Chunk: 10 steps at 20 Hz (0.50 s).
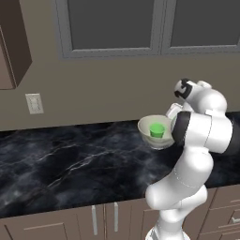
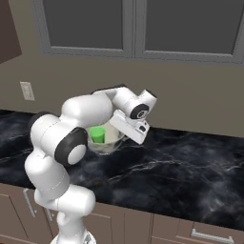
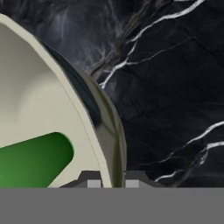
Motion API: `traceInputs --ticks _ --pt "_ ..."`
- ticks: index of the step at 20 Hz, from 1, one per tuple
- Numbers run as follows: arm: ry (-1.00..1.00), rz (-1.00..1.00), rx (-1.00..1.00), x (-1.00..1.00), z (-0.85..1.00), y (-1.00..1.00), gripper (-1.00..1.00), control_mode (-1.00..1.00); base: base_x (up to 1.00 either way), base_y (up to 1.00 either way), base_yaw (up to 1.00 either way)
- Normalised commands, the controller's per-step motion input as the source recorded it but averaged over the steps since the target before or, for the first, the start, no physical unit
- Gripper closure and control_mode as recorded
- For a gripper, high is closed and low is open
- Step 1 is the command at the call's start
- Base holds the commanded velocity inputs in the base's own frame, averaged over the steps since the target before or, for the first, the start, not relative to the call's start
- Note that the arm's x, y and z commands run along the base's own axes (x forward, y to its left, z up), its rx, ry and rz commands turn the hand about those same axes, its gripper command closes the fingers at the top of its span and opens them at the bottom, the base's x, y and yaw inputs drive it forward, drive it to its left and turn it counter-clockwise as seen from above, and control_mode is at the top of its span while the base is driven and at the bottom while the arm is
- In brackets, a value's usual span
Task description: Place the cup inside the bowl on the dining table and move the bowl to any counter.
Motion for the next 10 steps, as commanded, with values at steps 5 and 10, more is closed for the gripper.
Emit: traceInputs --ticks 5,10 --pt "0.00 0.00 0.00 0.10 -0.34 0.10 1.00 -1.00 0.00 0.00 0.00" --pt "0.00 0.00 0.00 0.08 -0.26 0.11 1.00 -1.00 0.00 0.00 0.00"
